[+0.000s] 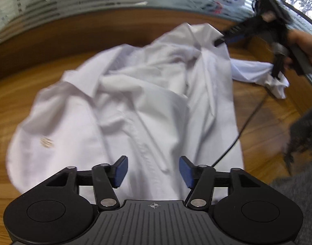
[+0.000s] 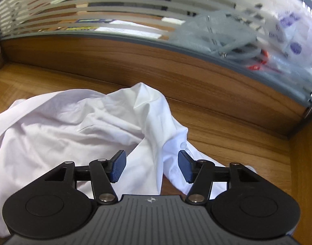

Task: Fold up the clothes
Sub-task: 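Open both grippers and release the shirt onto the desk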

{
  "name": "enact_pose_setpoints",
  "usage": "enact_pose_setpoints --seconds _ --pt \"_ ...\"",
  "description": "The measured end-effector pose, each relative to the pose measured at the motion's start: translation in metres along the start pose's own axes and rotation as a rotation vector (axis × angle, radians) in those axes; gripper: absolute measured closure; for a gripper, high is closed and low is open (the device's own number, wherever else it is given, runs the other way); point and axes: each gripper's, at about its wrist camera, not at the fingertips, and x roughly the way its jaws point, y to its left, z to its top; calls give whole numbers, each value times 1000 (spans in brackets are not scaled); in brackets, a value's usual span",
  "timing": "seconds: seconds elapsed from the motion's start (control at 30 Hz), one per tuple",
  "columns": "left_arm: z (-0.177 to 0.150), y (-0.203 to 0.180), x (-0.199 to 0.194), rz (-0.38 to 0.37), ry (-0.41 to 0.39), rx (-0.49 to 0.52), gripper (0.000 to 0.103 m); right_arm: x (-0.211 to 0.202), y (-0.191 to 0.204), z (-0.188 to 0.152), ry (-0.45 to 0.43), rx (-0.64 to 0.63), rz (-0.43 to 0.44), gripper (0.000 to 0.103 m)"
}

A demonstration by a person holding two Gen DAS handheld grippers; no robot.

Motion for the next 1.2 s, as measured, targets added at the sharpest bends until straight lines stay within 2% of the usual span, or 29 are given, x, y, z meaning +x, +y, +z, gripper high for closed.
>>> enact_pose_setpoints --seconds 0.07,0.17,0.4,0.53,0.7,0.73,0.77,0.8,0.83,0.87,0.9,0.93,0.97,1.07,1.2 --pt "2 13 -5 37 -20 -4 28 -16 6 -6 -13 -13 8 36" --pt "7 33 -5 90 -38 -13 23 -37 18 -14 -35 -12 39 33" --pt "11 61 17 120 18 -34 22 -52 70 -32 -25 -8 192 32" --pt "13 67 33 122 46 -69 22 -39 108 -39 10 -17 270 32" --pt "13 70 48 138 66 -78 23 -16 156 -44 53 -47 322 33" --pt "12 71 51 149 68 -75 28 -11 162 -43 62 -56 320 33" --pt "11 72 51 155 67 -74 39 -6 168 -41 68 -66 311 38" --pt "11 73 51 159 61 -72 45 -1 173 -39 75 -75 303 43" --pt "10 75 49 166 53 -68 60 2 174 -38 86 -77 299 63" --pt "10 76 47 174 46 -63 74 5 176 -36 97 -80 295 88" --pt "10 79 44 185 35 -67 80 8 177 -35 106 -82 291 97" --pt "10 82 42 198 27 -78 91 8 176 -34 103 -79 287 101" --pt "10 86 38 210 19 -94 97 4 173 -32 90 -78 279 102" --pt "18 104 20 247 -25 -169 99 -16 159 -21 37 -66 247 102" --pt "37 117 -13 205 -115 -223 99 -51 137 -11 -29 -6 263 102"
